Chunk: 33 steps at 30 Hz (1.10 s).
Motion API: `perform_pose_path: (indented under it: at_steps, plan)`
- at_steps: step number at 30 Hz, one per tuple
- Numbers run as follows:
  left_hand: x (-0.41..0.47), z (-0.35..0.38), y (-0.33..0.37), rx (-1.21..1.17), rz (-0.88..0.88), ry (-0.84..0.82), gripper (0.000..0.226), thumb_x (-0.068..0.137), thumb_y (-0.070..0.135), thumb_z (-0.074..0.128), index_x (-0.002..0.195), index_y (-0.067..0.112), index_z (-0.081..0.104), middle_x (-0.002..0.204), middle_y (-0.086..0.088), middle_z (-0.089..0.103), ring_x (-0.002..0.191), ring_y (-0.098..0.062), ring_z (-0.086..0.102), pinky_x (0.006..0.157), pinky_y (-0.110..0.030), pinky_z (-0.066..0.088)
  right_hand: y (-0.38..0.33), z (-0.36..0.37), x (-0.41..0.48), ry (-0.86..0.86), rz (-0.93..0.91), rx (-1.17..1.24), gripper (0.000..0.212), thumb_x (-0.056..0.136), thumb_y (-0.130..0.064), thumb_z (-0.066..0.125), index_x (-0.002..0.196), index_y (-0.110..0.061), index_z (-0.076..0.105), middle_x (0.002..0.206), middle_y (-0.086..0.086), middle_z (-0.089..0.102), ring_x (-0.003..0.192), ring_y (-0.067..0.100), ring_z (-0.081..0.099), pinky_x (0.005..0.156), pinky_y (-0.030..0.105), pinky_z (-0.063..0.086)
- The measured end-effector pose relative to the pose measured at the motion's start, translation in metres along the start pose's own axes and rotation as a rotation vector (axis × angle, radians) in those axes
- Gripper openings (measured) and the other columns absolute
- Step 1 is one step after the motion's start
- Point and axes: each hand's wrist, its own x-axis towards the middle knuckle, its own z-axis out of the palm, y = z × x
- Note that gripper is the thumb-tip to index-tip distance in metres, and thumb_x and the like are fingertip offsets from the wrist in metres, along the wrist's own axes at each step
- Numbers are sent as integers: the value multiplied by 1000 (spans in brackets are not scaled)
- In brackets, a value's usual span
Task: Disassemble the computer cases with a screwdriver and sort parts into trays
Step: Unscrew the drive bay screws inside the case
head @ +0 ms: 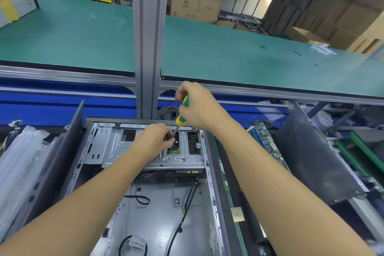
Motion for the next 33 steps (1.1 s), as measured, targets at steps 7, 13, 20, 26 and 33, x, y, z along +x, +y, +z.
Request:
perform_pose_path:
  at_steps: [7, 13, 20, 26, 33]
  plan:
    - [-16, -4, 72, -362, 150, -128, 5, 85, 16, 73, 83, 18, 76, 73, 12, 71, 68, 0, 64, 65, -6, 44, 45, -52, -55, 391, 155, 4, 19, 88, -2, 56, 94, -18, 49, 101, 2, 49, 73, -9, 50, 58, 5, 35]
    - [-61, 82, 210, -275, 532, -729, 11, 82, 15, 72, 91, 18, 77, 87, 7, 75, 79, -5, 66, 73, -14, 49, 127, -67, -145, 508, 434, -19, 17, 91, -3, 58, 95, -17, 49, 109, 5, 54, 81, 12, 44, 65, 10, 32]
    - [-97, 197, 264, -69, 493, -909, 16, 85, 12, 69, 98, 8, 77, 100, -5, 76, 92, -20, 69, 73, -24, 44, 175, -66, -241, 562, 545, -33, 14, 90, -4, 63, 103, -6, 59, 102, 2, 52, 87, 15, 45, 73, 15, 26]
    - [-86, 214, 272, -75, 406, -839, 23, 88, 10, 63, 106, 13, 76, 108, -1, 75, 102, -17, 67, 87, -24, 49, 191, -63, -262, 571, 570, 15, 14, 90, -4, 61, 101, -12, 58, 103, 0, 51, 83, 11, 44, 71, 3, 29]
    - [-48, 143, 238, -206, 225, -742, 21, 89, 7, 58, 102, 15, 72, 80, 3, 76, 71, -10, 72, 75, -23, 57, 177, -69, -229, 613, 515, 126, 15, 91, -13, 65, 98, -21, 54, 100, -6, 54, 82, 6, 50, 67, 10, 35]
